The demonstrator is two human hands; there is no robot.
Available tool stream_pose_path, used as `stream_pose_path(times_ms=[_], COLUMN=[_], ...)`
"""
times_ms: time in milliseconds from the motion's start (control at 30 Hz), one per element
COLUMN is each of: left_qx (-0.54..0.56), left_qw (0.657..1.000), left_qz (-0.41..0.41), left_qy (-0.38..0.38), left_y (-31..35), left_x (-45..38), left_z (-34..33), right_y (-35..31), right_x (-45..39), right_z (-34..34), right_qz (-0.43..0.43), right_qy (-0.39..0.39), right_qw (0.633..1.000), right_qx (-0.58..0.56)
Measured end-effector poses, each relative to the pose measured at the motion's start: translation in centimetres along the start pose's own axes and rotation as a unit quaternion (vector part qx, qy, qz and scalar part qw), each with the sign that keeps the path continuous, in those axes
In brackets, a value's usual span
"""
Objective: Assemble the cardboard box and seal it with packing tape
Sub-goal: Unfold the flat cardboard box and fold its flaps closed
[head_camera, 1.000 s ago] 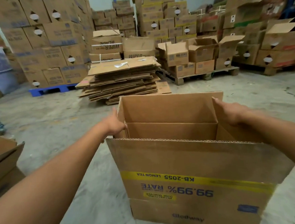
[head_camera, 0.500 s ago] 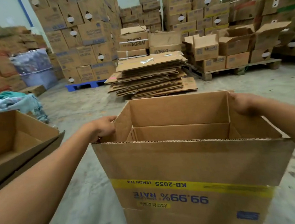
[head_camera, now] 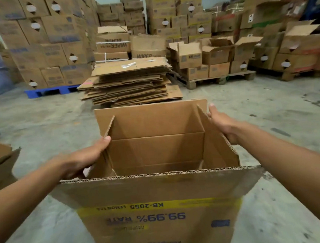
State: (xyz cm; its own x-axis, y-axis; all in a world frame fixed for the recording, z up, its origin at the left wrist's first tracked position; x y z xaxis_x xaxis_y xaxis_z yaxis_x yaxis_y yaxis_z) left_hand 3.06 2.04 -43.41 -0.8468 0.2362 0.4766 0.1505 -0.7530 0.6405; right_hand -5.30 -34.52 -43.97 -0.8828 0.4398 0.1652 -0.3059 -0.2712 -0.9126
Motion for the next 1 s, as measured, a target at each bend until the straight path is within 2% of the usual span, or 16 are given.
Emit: stream_pose_path(times_ms=[100, 167, 267, 333, 467, 567, 667, 767, 867, 933, 1000], left_qx=[-0.088, -0.181, -0.328, -0.399, -0.455, -0.461, -0.461, -0.444, -0.454, -0.463, -0.463], left_qw=[0.995, 0.981, 0.943, 0.916, 0.890, 0.887, 0.887, 0.892, 0.883, 0.879, 0.879], left_qz=[-0.035, -0.057, -0.029, 0.014, 0.033, 0.013, -0.028, -0.090, -0.112, -0.112, -0.109], left_qy=[-0.019, -0.036, -0.046, -0.037, 0.002, -0.009, 0.018, -0.009, -0.025, -0.030, -0.041], left_y=[-1.5, -2.8, -5.0, -5.9, -6.3, -7.2, -6.7, -3.6, -1.1, -0.9, -1.2], left_x=[1.6, 2.3, 3.5, 4.3, 4.8, 4.2, 1.9, -1.0, -2.7, -3.2, -3.2], left_z=[-0.2, -0.3, 1.4, 2.9, 4.1, 3.3, 0.8, -3.2, -6.0, -6.8, -7.3], right_y=[2.1, 3.6, 4.5, 4.5, 3.1, 3.4, 5.3, 7.0, 6.9, 5.1, 2.1], right_x=[0.9, 0.9, 1.4, 0.3, -0.4, 0.0, 1.0, 2.1, 2.7, 3.0, 3.0], right_z=[-1.3, -3.0, -7.1, -9.6, -12.0, -11.5, -8.0, -2.4, 1.0, 1.3, 1.0], right_qz=[0.004, 0.035, 0.110, 0.137, 0.161, 0.141, 0.110, 0.069, 0.027, 0.054, 0.150], right_qy=[-0.028, -0.046, -0.104, -0.123, -0.139, -0.150, -0.115, -0.024, 0.003, 0.022, 0.083], right_qw=[1.000, 0.992, 0.938, 0.897, 0.841, 0.831, 0.828, 0.816, 0.803, 0.801, 0.792], right_qx=[0.008, 0.115, 0.313, 0.402, 0.498, 0.516, 0.537, 0.574, 0.596, 0.596, 0.586])
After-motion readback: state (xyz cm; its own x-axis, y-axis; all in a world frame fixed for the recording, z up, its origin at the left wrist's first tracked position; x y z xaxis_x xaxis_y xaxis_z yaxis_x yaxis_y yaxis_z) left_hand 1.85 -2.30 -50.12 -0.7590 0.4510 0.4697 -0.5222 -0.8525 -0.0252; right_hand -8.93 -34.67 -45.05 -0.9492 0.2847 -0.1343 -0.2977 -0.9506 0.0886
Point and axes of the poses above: each hand's wrist, its own x-axis away from the middle knuckle, its own z-axis out of the back of the hand, y = z × x, the point moved 2 cm from there along -x, towards the middle knuckle, and after that the axes turned 6 degrees about z, right-handed, at the moved point
